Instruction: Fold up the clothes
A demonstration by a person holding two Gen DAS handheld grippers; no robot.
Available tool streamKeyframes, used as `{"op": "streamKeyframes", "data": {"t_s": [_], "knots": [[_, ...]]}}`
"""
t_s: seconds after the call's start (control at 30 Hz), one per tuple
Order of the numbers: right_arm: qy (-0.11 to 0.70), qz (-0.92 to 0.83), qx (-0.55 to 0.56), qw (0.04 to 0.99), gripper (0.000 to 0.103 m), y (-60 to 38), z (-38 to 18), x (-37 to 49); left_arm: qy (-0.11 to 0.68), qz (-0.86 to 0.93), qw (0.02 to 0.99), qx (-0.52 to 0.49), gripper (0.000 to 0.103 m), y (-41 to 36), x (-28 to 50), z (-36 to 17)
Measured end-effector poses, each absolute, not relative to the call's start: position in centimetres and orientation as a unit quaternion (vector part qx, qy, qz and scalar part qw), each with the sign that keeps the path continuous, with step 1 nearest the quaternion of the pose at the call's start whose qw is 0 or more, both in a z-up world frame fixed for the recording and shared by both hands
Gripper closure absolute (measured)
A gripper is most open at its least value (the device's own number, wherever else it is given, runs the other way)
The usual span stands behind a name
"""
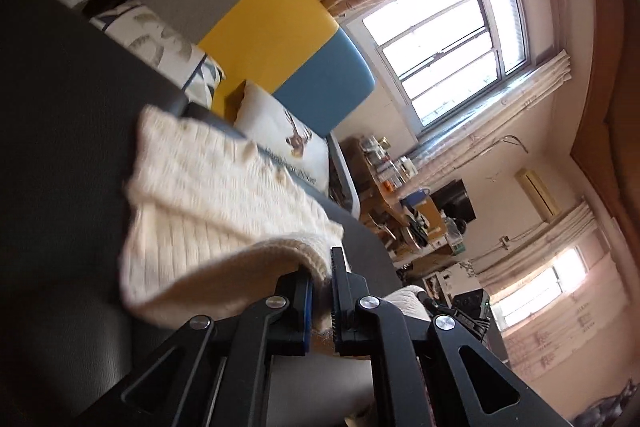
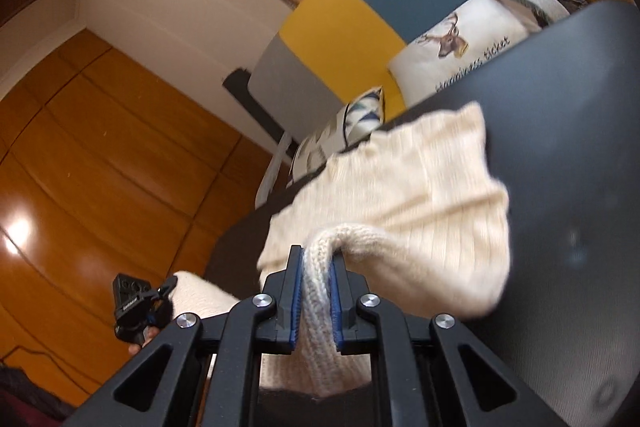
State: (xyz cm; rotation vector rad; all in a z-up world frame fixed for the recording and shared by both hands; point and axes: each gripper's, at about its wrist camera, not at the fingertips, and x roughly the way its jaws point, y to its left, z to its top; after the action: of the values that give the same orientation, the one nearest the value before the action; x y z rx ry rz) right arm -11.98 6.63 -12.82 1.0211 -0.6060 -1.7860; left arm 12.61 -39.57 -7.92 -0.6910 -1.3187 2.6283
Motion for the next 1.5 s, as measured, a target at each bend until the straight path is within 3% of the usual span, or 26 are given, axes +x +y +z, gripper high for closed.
{"op": "streamKeyframes", "data": {"t_s": [0.27, 0.6, 0.73, 0.87, 1.1, 1.3, 1.5], "knots": [[-0.259, -0.746, 0.418, 0.449, 0.094, 3.1, -12.6, -21.1, -0.419, 0.88, 0.035, -0.22, 0.096, -44.4, 5.0, -6.4], [-0.275, -0.728, 0.502, 0.378, 0.096, -0.7, -19.3, -30.0, -0.427, 0.852, -0.029, -0.303, 0.096, -48.6, -4.3, -12.3], [-0.303, -0.7, 0.53, 0.369, 0.079, -1.1, -22.0, -31.8, -0.43, 0.835, -0.055, -0.339, 0.096, -49.8, -7.6, -15.1], [-0.3, -0.701, 0.531, 0.371, 0.078, -0.4, -22.1, -32.2, -0.439, 0.823, -0.075, -0.354, 0.096, -50.5, -8.6, -17.0], [-0.196, -0.74, 0.473, 0.436, 0.077, -0.8, -18.3, -27.5, -0.429, 0.826, -0.078, -0.358, 0.092, -49.3, -7.8, -17.2], [0.02, -0.722, 0.557, 0.41, 0.077, -8.1, -22.0, -24.3, -0.458, 0.799, -0.106, -0.374, 0.084, -50.0, -8.5, -18.4], [-0.006, -0.713, 0.577, 0.399, 0.078, -7.1, -23.0, -24.3, -0.46, 0.791, -0.112, -0.387, 0.081, -49.6, -8.3, -19.1]]}}
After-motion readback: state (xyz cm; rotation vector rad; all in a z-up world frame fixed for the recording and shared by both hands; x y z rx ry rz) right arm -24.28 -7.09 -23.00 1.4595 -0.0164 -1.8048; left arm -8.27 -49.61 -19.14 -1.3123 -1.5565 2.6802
